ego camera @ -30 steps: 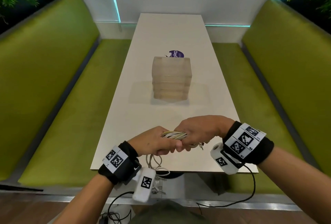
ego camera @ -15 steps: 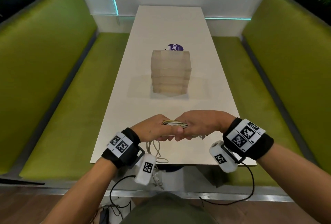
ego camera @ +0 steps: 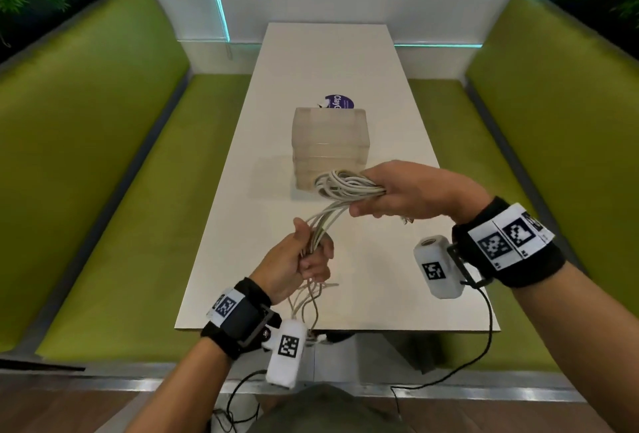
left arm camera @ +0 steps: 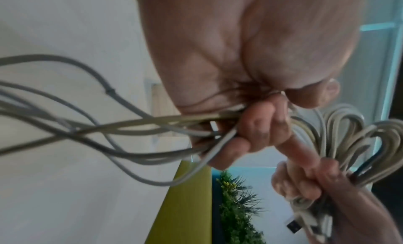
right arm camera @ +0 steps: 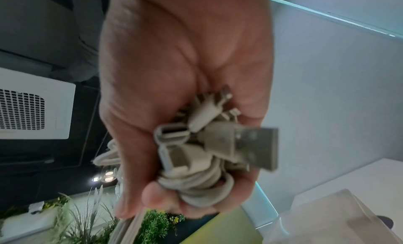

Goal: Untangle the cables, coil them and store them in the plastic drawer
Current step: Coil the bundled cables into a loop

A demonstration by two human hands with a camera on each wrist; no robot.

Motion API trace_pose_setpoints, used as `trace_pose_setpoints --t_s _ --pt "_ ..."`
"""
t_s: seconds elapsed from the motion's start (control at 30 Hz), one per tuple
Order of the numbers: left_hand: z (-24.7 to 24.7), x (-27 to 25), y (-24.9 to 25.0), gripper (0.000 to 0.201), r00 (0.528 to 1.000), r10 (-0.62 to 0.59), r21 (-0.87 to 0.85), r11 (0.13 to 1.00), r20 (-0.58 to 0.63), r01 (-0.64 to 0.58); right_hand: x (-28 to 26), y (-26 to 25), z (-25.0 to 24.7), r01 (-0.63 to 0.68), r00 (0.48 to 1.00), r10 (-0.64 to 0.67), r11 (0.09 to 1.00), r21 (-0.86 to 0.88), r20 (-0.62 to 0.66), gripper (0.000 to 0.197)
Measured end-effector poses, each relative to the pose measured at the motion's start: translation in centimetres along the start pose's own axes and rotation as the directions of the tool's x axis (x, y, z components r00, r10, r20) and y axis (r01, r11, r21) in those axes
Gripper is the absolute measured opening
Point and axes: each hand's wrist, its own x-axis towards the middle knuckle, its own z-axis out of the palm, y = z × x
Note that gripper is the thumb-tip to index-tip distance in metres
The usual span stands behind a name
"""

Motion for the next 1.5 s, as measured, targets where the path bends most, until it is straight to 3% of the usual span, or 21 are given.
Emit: trace_pose_setpoints --t_s 0.1,0.23,0.4,0.53,0.63,0.77,0.83,0.97,1.07,1.2,1.27,1.37,1.5 --pt "-0.4 -0.1 0.4 0.081 0.998 -0.029 -0.118 0.992 0.051 0.035 0.1 0.0 0.4 -0.010 1.000 0.010 1.000 0.014 0.000 0.011" --pt "-0.9 -0.7 0.6 0.051 0.999 -0.020 0.006 1.000 0.048 0.020 0.0 0.2 0.9 -0.020 1.000 0.020 0.999 0.024 0.008 0.009" --pt "-0.7 -0.7 0.8 0.053 0.999 -0.025 -0.035 0.999 0.044 0.027 0.2 0.3 1.0 -0.031 0.999 0.032 0.998 0.046 -0.019 0.010" --pt "-0.2 -0.5 1.0 0.039 0.992 0.078 0.090 0.994 -0.103 -0.068 0.2 0.4 0.9 -0.064 0.996 0.068 0.995 0.071 -0.056 0.016" --pt "0.7 0.3 1.3 0.032 0.939 0.203 0.132 0.976 -0.279 -0.172 0.6 0.2 1.9 -0.089 0.987 0.111 0.979 0.182 -0.115 0.020" --pt "1.6 1.4 2.0 0.032 0.869 0.261 -0.013 0.956 -0.420 -0.293 1.7 -0.1 6.0 -0.106 0.967 0.170 0.945 0.310 -0.188 0.008" --pt "1.9 1.6 2.4 0.032 0.856 0.246 -0.090 0.944 -0.454 -0.319 2.4 -0.1 8.1 -0.147 0.959 0.212 0.939 0.310 -0.187 0.025" --pt "2.6 1.6 3.0 0.033 0.868 0.199 -0.198 0.928 -0.455 -0.316 3.1 -0.5 9.8 -0.171 0.947 0.245 0.932 0.320 -0.206 0.048" --pt "2.3 1.5 3.2 0.042 0.883 0.173 -0.157 0.952 -0.436 -0.263 3.3 -0.8 10.1 -0.132 0.949 0.236 0.901 0.412 -0.210 0.028" --pt "2.1 1.3 2.9 0.088 0.895 0.252 0.082 0.968 -0.368 -0.239 3.1 -0.6 10.1 -0.135 0.945 0.251 0.884 0.449 -0.210 0.014" --pt "2.2 1.3 2.6 0.076 0.877 0.269 0.132 0.963 -0.397 -0.236 3.2 -0.5 10.5 -0.144 0.949 0.244 0.898 0.415 -0.200 0.005" --pt "2.0 1.5 2.7 0.054 0.813 0.285 0.124 0.958 -0.508 -0.258 3.6 -0.7 11.2 -0.172 0.953 0.248 0.915 0.366 -0.172 0.021" --pt "2.1 1.5 3.0 0.032 0.811 0.325 0.137 0.945 -0.486 -0.296 3.7 -0.5 11.2 -0.170 0.962 0.242 0.890 0.423 -0.124 0.009"
